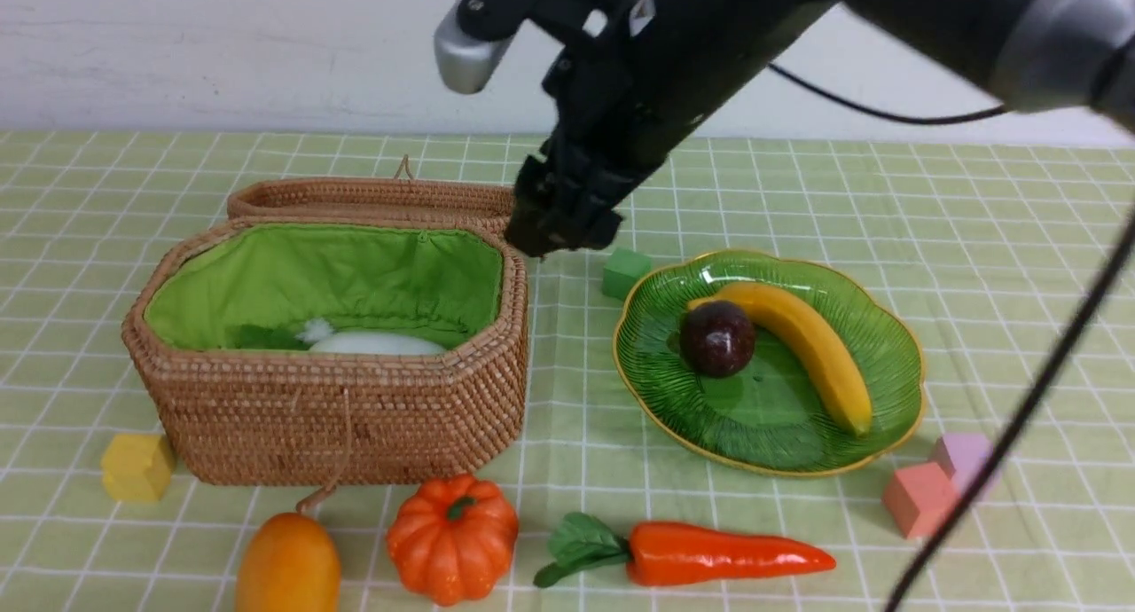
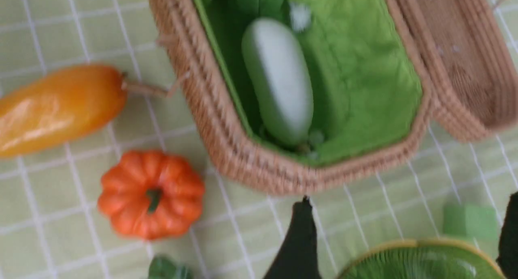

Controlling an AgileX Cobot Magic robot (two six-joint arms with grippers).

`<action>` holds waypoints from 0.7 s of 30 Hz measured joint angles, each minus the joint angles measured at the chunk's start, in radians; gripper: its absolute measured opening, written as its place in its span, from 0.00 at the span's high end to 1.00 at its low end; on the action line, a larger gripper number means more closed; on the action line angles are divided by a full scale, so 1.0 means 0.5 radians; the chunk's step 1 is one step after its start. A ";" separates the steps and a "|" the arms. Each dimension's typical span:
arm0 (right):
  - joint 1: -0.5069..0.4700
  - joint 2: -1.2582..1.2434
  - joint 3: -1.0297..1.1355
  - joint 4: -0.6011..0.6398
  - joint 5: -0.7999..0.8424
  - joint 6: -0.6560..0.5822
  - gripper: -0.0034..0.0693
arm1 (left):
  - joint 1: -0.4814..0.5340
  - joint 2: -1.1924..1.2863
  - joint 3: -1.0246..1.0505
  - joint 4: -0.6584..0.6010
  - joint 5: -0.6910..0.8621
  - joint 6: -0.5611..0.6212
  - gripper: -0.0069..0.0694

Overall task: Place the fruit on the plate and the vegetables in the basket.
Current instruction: Take a chayote with your right arm and place it on the basket on the left.

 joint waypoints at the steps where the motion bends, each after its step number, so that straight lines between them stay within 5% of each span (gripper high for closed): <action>1: -0.018 -0.111 0.094 0.000 0.098 0.000 0.15 | 0.000 0.000 0.000 0.000 0.000 0.000 0.60; 11: -0.331 -0.954 1.383 0.057 0.114 0.040 0.15 | 0.000 0.000 0.000 0.000 0.000 0.000 0.60; 21: -0.366 -1.356 2.480 0.010 0.000 -0.023 0.15 | 0.000 0.000 0.000 0.000 0.000 0.000 0.60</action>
